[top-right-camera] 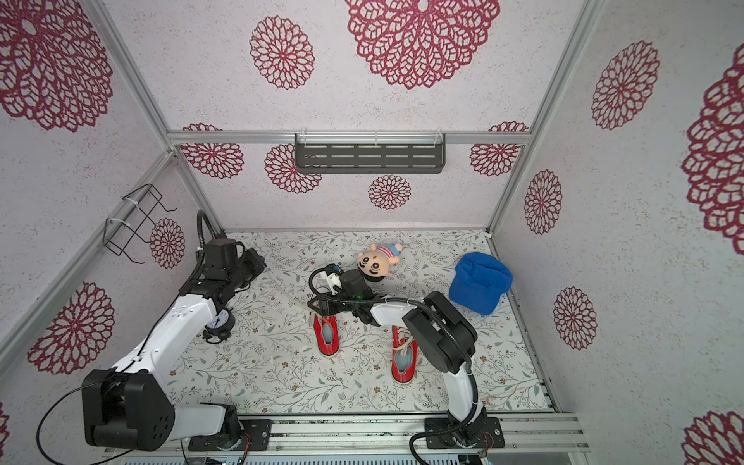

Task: Remove the insole from the shoe
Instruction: Untie the shoelace on the shoe.

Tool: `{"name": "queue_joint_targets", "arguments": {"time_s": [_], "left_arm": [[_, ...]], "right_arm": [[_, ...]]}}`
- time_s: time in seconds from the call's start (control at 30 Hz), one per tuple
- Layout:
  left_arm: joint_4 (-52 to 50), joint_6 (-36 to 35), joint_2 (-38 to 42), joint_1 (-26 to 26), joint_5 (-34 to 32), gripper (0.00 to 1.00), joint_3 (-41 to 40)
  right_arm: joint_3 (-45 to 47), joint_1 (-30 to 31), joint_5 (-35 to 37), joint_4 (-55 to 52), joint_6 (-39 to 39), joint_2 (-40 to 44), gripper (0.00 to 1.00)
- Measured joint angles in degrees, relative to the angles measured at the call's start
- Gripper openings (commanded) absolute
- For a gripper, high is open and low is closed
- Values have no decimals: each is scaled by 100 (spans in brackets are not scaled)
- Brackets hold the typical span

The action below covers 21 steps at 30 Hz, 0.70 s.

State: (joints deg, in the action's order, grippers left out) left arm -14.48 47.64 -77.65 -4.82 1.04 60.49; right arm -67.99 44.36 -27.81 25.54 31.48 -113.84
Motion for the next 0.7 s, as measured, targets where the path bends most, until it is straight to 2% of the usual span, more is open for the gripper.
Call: {"name": "queue_joint_targets", "arguments": {"time_s": [0.1,0.27,0.37,0.53,0.7], "left_arm": [[0,0,9,0,-2,0,0],[-33,-31,63,0,-37,0,-22],[-85,-63,210,2,-125,0,-131],[-105,-76,404,11,-286,0,-428],[-177,-79,400,11,-444,0,-688]], "right_arm": [[-103,17,-66,57,59,-9,1],[-153,-17,155,-256,-122,125,0],[-111,-129,457,-590,-337,518,0],[118,-573,990,-852,-627,1530,0],[321,-966,1554,-1073,-758,1860,0]]}}
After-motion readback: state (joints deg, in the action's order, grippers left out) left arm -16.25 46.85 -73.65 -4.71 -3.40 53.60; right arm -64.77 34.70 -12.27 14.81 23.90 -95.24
